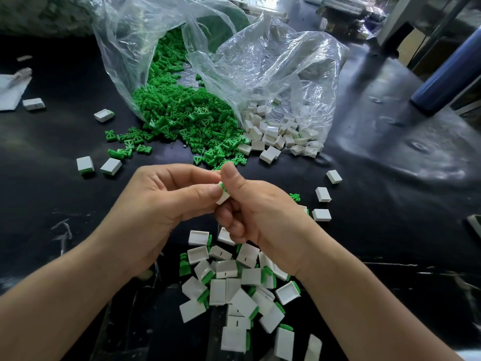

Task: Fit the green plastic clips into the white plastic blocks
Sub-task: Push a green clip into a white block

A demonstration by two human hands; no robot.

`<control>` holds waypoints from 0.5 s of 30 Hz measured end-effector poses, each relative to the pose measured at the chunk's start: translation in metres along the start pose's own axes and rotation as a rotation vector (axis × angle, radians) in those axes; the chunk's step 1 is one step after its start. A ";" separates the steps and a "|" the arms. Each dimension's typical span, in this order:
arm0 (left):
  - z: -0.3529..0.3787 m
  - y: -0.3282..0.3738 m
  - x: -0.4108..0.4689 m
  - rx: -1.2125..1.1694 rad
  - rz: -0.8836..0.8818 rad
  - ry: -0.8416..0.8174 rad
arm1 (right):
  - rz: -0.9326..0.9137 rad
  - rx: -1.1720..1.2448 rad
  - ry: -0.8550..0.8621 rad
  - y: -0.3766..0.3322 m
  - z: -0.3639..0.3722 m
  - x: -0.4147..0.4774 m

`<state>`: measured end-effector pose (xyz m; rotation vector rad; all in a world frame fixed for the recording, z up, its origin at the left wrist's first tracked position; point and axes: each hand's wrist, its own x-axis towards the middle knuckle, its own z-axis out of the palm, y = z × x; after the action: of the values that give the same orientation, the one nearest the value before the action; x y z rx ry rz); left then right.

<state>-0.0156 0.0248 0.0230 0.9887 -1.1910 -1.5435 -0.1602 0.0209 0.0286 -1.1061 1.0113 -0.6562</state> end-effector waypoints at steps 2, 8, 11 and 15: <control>0.001 0.001 0.000 0.004 0.002 0.006 | -0.012 -0.027 0.004 -0.001 0.001 -0.001; 0.002 0.002 -0.001 -0.004 0.017 -0.004 | -0.020 -0.066 -0.018 0.000 -0.001 0.000; 0.003 0.003 -0.002 0.014 0.042 -0.039 | -0.038 -0.128 -0.020 0.001 0.002 -0.001; 0.004 0.002 -0.002 0.020 0.043 -0.038 | -0.052 -0.196 0.020 0.002 0.003 -0.004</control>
<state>-0.0184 0.0271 0.0259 0.9450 -1.2483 -1.5256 -0.1594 0.0258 0.0287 -1.3027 1.0838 -0.6202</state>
